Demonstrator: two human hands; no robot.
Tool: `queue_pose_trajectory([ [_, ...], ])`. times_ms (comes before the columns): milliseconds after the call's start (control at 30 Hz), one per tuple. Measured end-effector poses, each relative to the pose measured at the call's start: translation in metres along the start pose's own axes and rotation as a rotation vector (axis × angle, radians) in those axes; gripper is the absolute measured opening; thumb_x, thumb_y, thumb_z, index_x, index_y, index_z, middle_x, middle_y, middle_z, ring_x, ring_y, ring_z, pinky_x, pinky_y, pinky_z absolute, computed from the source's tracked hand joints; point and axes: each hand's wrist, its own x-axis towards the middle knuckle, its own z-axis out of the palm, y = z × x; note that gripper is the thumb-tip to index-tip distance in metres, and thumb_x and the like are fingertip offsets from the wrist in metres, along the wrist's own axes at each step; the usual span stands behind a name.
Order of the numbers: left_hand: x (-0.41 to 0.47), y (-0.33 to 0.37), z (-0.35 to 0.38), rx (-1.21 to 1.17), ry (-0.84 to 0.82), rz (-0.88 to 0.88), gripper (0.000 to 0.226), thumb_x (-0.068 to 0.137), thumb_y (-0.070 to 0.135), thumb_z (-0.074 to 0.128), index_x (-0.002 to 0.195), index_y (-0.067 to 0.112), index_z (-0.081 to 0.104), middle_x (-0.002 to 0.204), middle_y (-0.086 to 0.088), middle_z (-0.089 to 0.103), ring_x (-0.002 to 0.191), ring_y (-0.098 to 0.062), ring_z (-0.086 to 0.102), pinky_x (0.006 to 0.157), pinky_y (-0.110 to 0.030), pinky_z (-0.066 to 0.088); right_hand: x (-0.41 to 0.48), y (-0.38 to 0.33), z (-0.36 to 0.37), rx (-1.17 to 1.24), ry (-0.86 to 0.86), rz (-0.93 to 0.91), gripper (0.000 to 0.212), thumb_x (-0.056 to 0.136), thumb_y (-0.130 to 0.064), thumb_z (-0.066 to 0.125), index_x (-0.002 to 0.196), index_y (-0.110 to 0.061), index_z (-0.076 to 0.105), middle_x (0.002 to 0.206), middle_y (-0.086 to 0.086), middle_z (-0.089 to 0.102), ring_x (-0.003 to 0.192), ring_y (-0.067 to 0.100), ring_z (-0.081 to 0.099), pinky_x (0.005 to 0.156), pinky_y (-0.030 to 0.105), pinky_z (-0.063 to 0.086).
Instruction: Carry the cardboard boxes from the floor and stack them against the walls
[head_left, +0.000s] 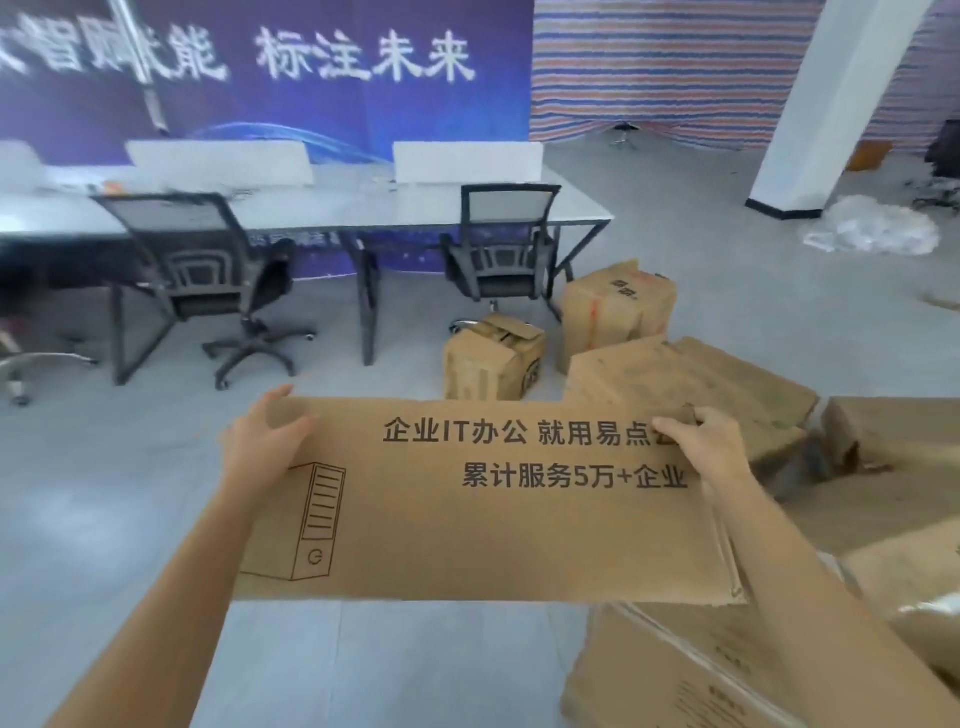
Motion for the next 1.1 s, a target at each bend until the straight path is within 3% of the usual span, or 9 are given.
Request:
queue_pose_trajectory([
  [167,-0.004,-0.027,-0.050,-0.018,0.193,-0.155,0.074,0.061,0.047,0.054,0.134,0.032,0.047,0.138,-0.014,0.043,0.135,-0.031,0.029,0.113,-0.048,0.026,0.031,-0.025,0.095,0.001,-0.244,-0.023,0.020,0.084,-0.016,0.065,0.102,-0.006,0.061,0.083,0.005,0.064,0.071,0.015,0.059,0.055,0.027,0.044],
  [300,-0.005,-0.042,-0.066,-0.042,0.359,-0.224,0.076,0.060,0.045,0.053,0.133,0.025,0.049,0.135,-0.013,0.049,0.132,-0.031,0.034,0.110,-0.046,0.030,0.059,-0.048,0.153,-0.021,-0.425,-0.105,0.009,0.083,-0.010,0.065,0.089,-0.005,0.061,0.087,0.012,0.065,0.073,0.020,0.059,0.066,0.032,0.049],
  [533,-0.031,-0.047,-0.065,-0.140,0.669,-0.357,0.058,0.078,0.031,0.065,0.133,0.019,0.050,0.135,-0.015,0.049,0.130,-0.029,0.039,0.106,-0.041,0.035,0.105,-0.092,0.243,-0.102,-0.692,-0.272,0.019,0.077,-0.014,0.069,0.090,-0.001,0.063,0.091,0.015,0.068,0.084,0.028,0.063,0.074,0.036,0.051],
  [600,-0.042,-0.051,-0.063,-0.143,0.737,-0.409,0.065,0.070,0.038,0.061,0.132,0.021,0.050,0.133,-0.015,0.050,0.130,-0.030,0.039,0.107,-0.043,0.034,0.109,-0.099,0.269,-0.156,-0.732,-0.336,0.034,0.066,-0.030,0.072,0.089,-0.007,0.063,0.097,0.014,0.067,0.091,0.029,0.063,0.081,0.043,0.054],
  [700,-0.062,-0.059,-0.061,-0.149,0.830,-0.515,0.075,0.059,0.044,0.052,0.131,0.025,0.050,0.133,-0.014,0.050,0.130,-0.031,0.038,0.108,-0.047,0.033,0.106,-0.103,0.309,-0.242,-0.819,-0.390,0.064,0.060,-0.047,0.072,0.107,-0.005,0.060,0.110,0.012,0.060,0.102,0.029,0.058,0.088,0.047,0.051],
  [833,-0.083,-0.067,-0.068,-0.125,0.956,-0.607,0.070,0.065,0.043,0.053,0.132,0.025,0.050,0.134,-0.017,0.048,0.135,-0.032,0.028,0.111,-0.050,0.027,0.090,-0.104,0.366,-0.259,-0.962,-0.401,0.089,0.040,-0.067,0.063,0.108,-0.010,0.060,0.113,0.009,0.060,0.103,0.028,0.059,0.087,0.048,0.052],
  [967,-0.085,-0.075,-0.092,-0.088,1.041,-0.689,0.071,0.064,0.044,0.049,0.133,0.027,0.049,0.134,-0.022,0.042,0.135,-0.032,0.021,0.112,-0.050,0.023,0.056,-0.122,0.410,-0.289,-1.068,-0.460,0.081,0.037,-0.065,0.061,0.095,-0.008,0.064,0.105,0.011,0.063,0.094,0.028,0.062,0.082,0.044,0.054],
  [1100,-0.068,-0.097,-0.129,-0.032,1.133,-0.756,0.046,0.089,0.032,0.052,0.134,0.027,0.048,0.136,-0.022,0.039,0.134,-0.034,0.022,0.112,-0.049,0.022,0.030,-0.142,0.467,-0.306,-1.122,-0.511,0.083,0.037,-0.065,0.060,0.096,-0.007,0.064,0.105,0.011,0.064,0.095,0.027,0.062,0.083,0.043,0.054],
])
